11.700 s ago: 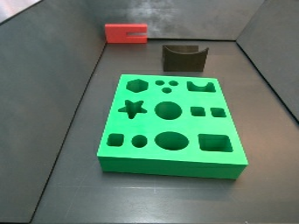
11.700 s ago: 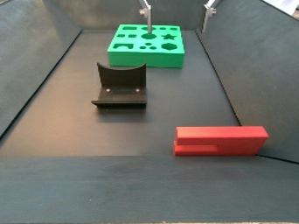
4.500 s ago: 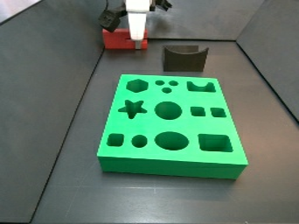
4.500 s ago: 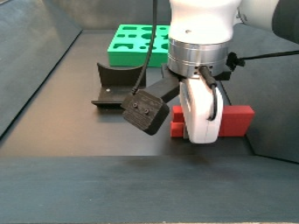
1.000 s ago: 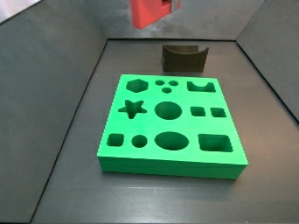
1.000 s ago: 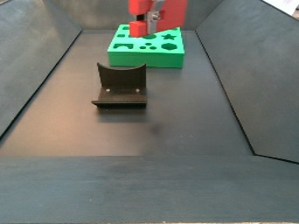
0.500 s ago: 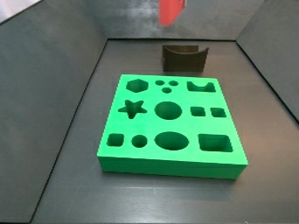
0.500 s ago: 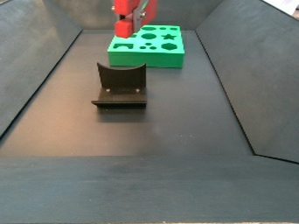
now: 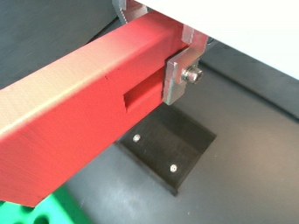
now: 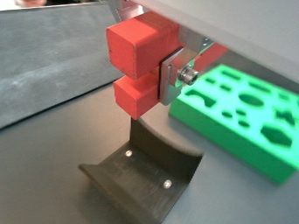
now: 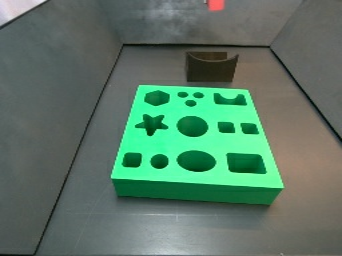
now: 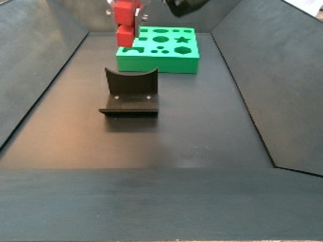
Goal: Pick up the double-square object. Move up. Place the double-square object on the fixture. Regrasp the double-square object. Move to above the board. Insert the double-square object.
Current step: Place the double-square object on the fixture.
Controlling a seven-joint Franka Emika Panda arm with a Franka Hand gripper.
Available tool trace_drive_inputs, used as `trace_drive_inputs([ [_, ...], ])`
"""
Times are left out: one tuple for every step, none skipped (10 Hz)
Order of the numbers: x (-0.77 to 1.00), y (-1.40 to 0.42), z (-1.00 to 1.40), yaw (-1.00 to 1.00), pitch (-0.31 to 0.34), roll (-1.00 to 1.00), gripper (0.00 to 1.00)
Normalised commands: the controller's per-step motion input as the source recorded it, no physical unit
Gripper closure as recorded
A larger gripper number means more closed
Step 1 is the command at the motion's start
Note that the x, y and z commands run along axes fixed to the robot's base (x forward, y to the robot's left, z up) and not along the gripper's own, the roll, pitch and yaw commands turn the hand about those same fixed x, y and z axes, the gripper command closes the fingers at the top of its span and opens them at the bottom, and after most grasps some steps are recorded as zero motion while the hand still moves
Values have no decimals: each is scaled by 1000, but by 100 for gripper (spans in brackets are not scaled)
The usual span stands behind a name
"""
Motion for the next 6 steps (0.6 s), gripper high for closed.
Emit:
trace_drive_inputs([
  [82,59,-1,320,436,-894,100],
  [74,52,-2,219,417,-776,100],
  [87,51,-10,44,367,-542,100],
  [91,55,-17,-25,344,-434,100],
  [91,45,-9,-106,280,-275,100],
  [88,43,-4,-138,222,-195,100],
])
